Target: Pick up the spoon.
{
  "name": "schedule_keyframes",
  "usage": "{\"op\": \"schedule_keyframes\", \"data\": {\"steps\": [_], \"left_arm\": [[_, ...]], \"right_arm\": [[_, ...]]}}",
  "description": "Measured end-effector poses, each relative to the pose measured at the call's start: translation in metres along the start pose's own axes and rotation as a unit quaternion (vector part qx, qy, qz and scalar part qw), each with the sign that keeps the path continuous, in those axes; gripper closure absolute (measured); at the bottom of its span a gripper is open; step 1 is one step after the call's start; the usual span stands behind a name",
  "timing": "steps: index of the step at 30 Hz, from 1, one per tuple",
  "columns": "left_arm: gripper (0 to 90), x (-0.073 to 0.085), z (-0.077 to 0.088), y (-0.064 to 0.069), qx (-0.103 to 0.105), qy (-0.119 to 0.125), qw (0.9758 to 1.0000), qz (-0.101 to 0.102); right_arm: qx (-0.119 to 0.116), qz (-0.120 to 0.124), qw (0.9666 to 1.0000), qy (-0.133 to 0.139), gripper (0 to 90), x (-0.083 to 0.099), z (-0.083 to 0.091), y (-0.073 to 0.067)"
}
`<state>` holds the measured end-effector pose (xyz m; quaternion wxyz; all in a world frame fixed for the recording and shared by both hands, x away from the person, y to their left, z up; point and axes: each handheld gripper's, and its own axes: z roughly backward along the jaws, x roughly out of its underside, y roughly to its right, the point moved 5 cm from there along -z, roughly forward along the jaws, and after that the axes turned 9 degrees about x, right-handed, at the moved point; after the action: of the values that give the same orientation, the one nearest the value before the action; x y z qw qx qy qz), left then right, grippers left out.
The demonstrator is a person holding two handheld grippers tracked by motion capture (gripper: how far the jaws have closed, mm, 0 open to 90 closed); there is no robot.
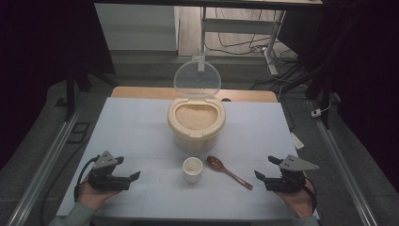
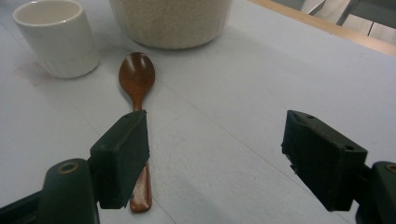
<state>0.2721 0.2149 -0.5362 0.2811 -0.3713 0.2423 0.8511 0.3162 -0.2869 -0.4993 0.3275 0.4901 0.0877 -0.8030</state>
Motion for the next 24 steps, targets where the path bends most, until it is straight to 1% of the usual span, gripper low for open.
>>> {"op": "schedule_keyframes", "data": {"steps": [4,8,14,21,22,24], "left_arm": [[12.1,0.0010,-0.0004,-0.0012,-0.003,0.000,1.0000,0.001],[12.1,0.0011,-0.0011,-0.0022,-0.006,0.001,1.0000,0.000],[12.0,0.0013,-0.0025,-0.0019,-0.004,-0.003,1.0000,-0.003],[12.1,0.0014,-0.0029,-0.0025,-0.005,-0.004,1.0000,-0.003],[12.0,0.0014,-0.0029,-0.0024,-0.005,-0.004,1.0000,-0.004],[12.1,0.0013,-0.0028,-0.0025,-0.005,-0.004,1.0000,-0.004]], "right_arm": [[-0.002,-0.001,1.0000,0.003,22.9,-0.0017,-0.0005,-0.0007],[-0.002,-0.002,1.0000,-0.001,22.9,-0.0028,0.0001,-0.0009],[-0.005,-0.005,0.9999,-0.009,24.4,-0.0024,-0.0002,-0.0004],[-0.015,-0.006,0.9998,-0.008,26.8,-0.0061,-0.0001,-0.0028],[-0.016,-0.006,0.9998,-0.014,27.2,-0.0069,0.0006,-0.0031],[-0.018,-0.005,0.9998,-0.011,27.5,-0.0097,0.0009,-0.0040]]}}
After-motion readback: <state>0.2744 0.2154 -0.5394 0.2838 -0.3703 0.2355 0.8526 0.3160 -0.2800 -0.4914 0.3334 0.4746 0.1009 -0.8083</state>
